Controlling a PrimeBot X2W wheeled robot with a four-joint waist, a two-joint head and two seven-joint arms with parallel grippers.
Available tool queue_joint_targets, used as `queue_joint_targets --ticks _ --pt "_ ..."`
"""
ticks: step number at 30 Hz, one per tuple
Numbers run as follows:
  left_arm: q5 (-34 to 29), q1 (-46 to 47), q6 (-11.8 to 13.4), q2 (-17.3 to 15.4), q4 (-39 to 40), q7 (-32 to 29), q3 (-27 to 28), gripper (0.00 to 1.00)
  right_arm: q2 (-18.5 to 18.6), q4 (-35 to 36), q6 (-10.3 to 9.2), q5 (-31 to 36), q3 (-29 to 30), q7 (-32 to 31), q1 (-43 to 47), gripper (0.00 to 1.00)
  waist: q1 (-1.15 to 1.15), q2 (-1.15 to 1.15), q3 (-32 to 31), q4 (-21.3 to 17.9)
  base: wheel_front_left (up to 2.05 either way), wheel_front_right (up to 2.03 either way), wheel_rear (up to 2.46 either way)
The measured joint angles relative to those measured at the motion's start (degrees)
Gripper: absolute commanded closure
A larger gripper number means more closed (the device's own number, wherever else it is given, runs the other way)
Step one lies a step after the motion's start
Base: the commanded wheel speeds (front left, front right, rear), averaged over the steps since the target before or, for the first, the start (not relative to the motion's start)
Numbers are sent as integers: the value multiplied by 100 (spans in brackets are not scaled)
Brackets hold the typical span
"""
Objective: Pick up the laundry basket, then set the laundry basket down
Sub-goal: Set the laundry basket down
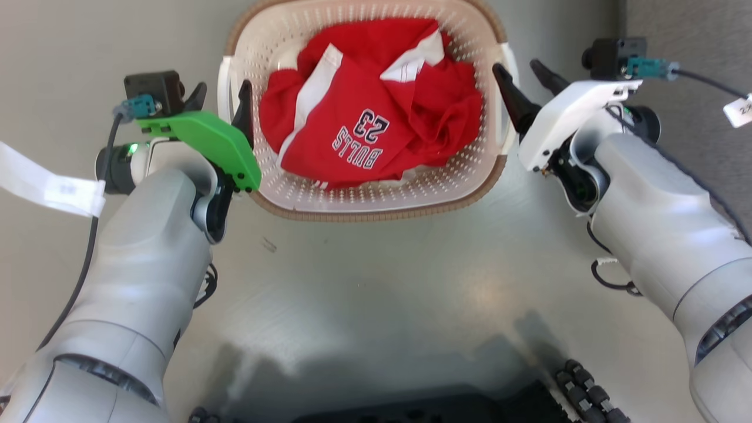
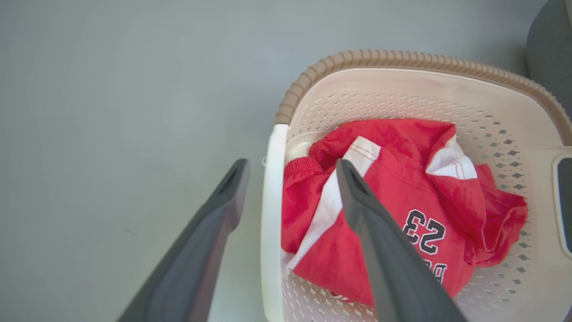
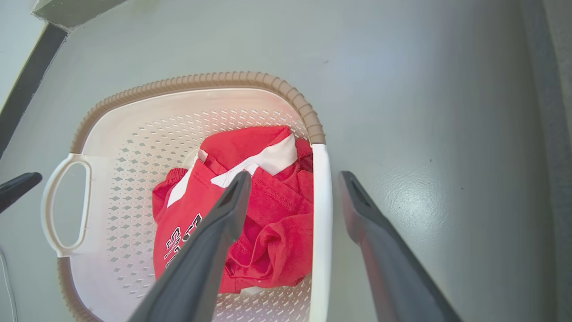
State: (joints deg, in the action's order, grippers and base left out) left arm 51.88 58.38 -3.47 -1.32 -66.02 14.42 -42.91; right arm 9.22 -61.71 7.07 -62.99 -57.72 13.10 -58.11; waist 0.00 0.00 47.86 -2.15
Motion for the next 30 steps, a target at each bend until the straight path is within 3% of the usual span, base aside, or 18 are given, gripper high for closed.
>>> queue_joint_targets --ticks 15,30 --pt "-352 -589 -5 -178 597 0 380 0 46 63 0 174 -51 119 315 0 0 0 -1153 -128 0 0 0" --pt "-792 -1388 -5 -272 1518 0 1054 0 543 969 -21 965 1127 124 769 0 -1 0 -2385 -139 0 0 0"
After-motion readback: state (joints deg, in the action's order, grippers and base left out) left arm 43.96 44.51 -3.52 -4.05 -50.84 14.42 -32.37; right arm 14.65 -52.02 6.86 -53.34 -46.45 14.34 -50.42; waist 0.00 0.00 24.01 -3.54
